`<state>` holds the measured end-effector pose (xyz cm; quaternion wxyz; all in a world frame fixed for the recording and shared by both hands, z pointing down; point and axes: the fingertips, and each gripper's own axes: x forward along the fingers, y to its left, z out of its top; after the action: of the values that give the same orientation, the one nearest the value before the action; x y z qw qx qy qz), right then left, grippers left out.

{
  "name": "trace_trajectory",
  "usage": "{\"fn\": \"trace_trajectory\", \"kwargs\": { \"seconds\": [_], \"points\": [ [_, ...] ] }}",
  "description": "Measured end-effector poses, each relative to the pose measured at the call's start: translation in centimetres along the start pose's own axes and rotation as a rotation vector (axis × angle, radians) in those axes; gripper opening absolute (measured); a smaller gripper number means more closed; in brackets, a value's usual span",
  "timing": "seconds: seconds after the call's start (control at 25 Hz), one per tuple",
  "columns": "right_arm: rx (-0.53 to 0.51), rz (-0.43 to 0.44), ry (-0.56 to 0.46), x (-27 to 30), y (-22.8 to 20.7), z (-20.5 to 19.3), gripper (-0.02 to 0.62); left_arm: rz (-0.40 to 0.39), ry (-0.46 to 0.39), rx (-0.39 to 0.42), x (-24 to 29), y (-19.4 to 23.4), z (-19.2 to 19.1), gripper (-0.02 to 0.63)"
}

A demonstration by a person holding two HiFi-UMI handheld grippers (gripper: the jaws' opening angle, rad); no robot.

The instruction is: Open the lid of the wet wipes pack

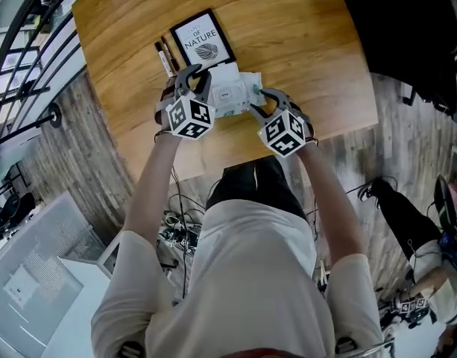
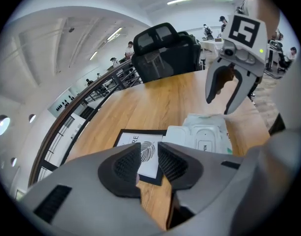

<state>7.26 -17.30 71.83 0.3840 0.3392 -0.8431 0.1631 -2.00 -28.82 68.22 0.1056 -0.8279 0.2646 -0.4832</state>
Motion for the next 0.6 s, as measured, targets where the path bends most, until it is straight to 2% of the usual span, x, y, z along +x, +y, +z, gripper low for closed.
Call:
{"fn": "trace_trajectory", "kwargs": {
  "seconds": [0.2,0.6],
  "points": [
    [-0.041,-0.052,-0.027,-4.1,-1.2,1.8,0.175,0.064,-0.033,-0.029,-5.3,0.8,1.9,0.100],
    [-0.135,-0.117,-0.085,-12.5,0.2,6.0,0.160,0.130,-0.103,-0.040,-16.5,0.1,4.0,0.092]
  ]
}}
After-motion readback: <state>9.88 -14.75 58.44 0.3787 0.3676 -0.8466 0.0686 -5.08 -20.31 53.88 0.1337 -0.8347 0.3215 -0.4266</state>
